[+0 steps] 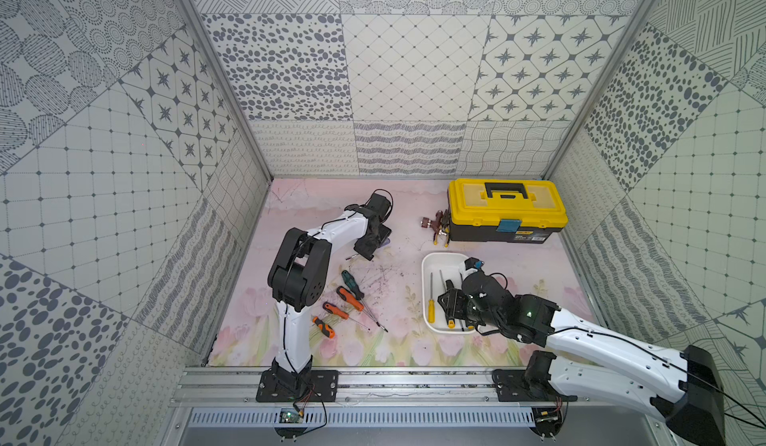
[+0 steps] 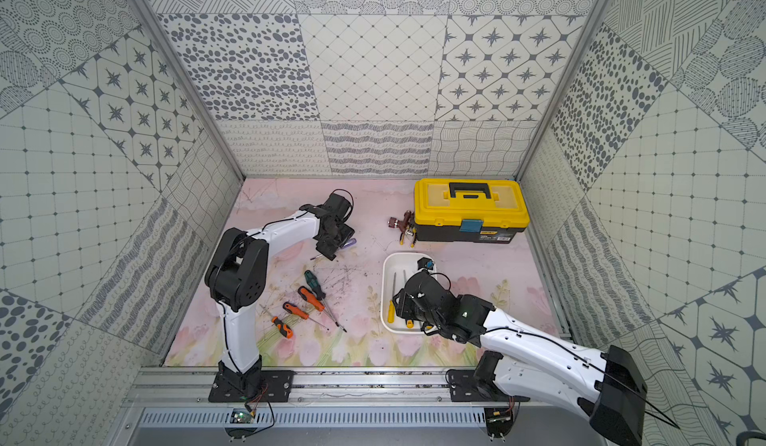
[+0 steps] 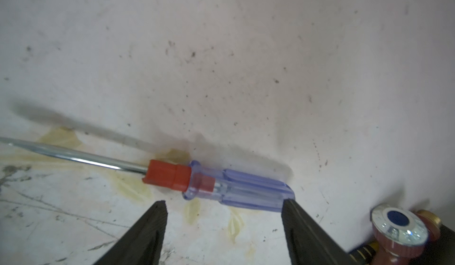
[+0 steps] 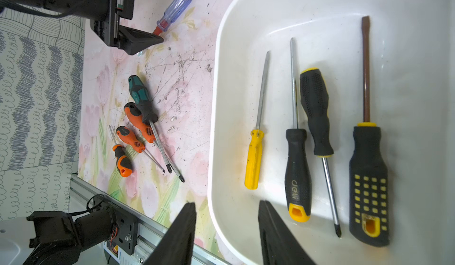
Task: Put the screwdriver on the desktop into the storage box
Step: Pick up the screwdriver from the center of the board.
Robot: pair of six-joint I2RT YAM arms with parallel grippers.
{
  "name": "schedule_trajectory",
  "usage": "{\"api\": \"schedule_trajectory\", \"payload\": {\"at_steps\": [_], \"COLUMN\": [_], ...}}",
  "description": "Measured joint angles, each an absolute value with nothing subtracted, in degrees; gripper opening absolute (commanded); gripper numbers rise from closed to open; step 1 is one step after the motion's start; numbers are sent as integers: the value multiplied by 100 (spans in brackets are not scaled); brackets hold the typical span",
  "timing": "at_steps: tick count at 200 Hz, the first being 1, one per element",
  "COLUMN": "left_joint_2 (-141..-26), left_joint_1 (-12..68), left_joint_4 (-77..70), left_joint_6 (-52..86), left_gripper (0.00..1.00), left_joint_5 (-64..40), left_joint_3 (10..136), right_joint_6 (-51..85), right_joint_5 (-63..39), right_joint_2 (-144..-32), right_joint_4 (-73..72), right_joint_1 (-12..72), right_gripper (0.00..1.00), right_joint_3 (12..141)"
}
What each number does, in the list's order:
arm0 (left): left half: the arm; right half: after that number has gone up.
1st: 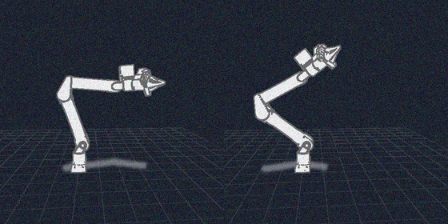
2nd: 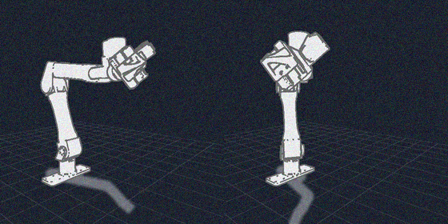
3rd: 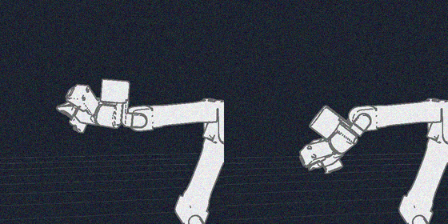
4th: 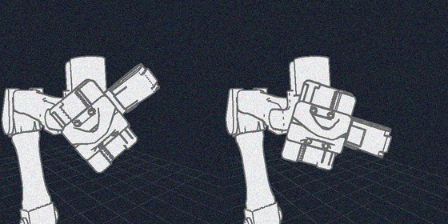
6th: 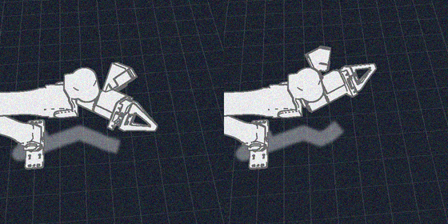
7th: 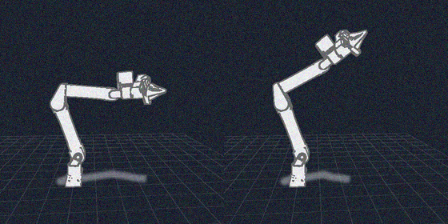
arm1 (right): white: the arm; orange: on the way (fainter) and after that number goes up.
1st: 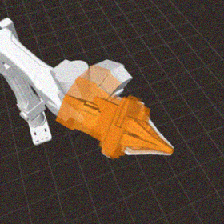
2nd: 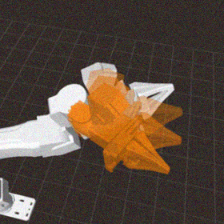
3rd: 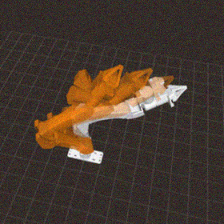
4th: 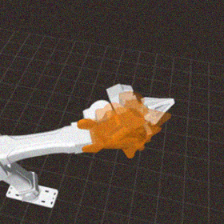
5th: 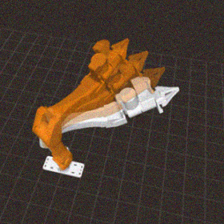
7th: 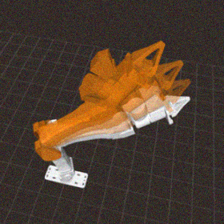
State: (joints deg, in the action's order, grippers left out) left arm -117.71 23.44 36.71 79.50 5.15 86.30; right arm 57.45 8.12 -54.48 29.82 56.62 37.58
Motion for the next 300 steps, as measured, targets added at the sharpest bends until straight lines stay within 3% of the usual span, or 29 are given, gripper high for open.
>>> {"api": "schedule_trajectory", "payload": {"at_steps": [17, 53, 93, 128, 184, 243, 300], "left_joint_2": [-11917, -12092, -12105, -11939, -11098, -8532, -6501], "left_joint_1": [2296, 2198, 2169, 2169, 2386, 3308, 3621], "left_joint_4": [3691, 3907, 3962, 3677, 3197, 2567, 711], "left_joint_6": [8141, 8307, 8261, 8095, 7583, 6337, 5835], "left_gripper": [72, 45, 28, 0, 0, 0, 0], "left_joint_5": [526, 467, 451, 416, 517, 460, -1321], "left_joint_3": [8709, 8884, 8764, 8418, 7636, 6508, 4425], "right_joint_6": [5734, 5666, 5658, 5655, 5454, 5037, 5035], "right_joint_5": [810, 812, 821, 821, 703, -21, -1068], "right_joint_2": [-5448, -5437, -5358, -5358, -5251, -4571, -4139], "right_joint_4": [2985, 3050, 3085, 3109, 3124, 2445, 1085], "right_joint_1": [5662, 5662, 5662, 5664, 5666, 5666, 5666], "right_gripper": [43, 33, 31, 31, 33, 60, 73], "right_joint_3": [3758, 3758, 3760, 3760, 3793, 3756, 3216]}}
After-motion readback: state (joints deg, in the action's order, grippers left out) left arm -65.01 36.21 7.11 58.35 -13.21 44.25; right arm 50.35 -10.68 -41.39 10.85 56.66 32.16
